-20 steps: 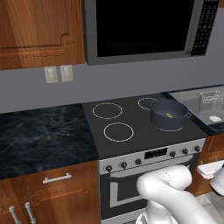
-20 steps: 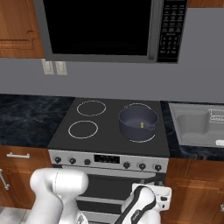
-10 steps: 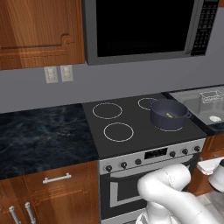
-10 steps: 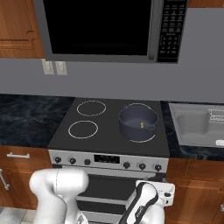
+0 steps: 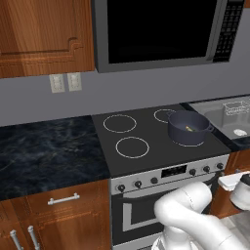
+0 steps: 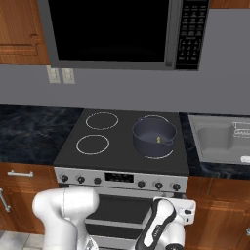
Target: Retrieve the frozen meat and place it in the pot on a burner. Then turn the burner on.
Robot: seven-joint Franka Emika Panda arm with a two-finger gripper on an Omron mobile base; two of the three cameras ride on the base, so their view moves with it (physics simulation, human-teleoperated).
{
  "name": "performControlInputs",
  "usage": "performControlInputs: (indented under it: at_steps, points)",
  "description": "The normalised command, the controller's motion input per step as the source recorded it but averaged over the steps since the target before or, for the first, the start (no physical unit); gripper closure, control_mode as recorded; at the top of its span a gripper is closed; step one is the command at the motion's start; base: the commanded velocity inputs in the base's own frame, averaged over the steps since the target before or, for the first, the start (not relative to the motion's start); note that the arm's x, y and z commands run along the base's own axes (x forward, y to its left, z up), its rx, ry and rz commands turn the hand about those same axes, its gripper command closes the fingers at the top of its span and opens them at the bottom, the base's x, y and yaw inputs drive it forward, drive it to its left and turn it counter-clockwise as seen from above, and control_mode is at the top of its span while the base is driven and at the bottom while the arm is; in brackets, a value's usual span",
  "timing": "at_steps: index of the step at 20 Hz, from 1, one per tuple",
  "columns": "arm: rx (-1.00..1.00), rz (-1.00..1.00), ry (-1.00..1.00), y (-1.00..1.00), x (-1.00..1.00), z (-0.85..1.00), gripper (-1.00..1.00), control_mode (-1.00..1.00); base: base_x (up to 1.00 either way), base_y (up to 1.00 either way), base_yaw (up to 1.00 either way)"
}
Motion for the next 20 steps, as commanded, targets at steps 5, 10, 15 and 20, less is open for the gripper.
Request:
performControlInputs:
  at_steps: [5,10,15,20]
  points:
    - [0.0,0.0,0.0,0.0,0.15,-0.06,-1.0,-1.0,0.0,0.0,0.0]
    - [0.0,0.0,0.0,0.0,0.13,-0.08,-1.0,-1.0,0.0,0.0,0.0]
    - [0.0,0.0,0.0,-0.01,0.14,-0.05,-1.0,-1.0,0.0,0.0,0.0]
    - [0.0,0.0,0.0,-0.03,0.12,-0.01,-1.0,-1.0,0.0,0.0,0.0]
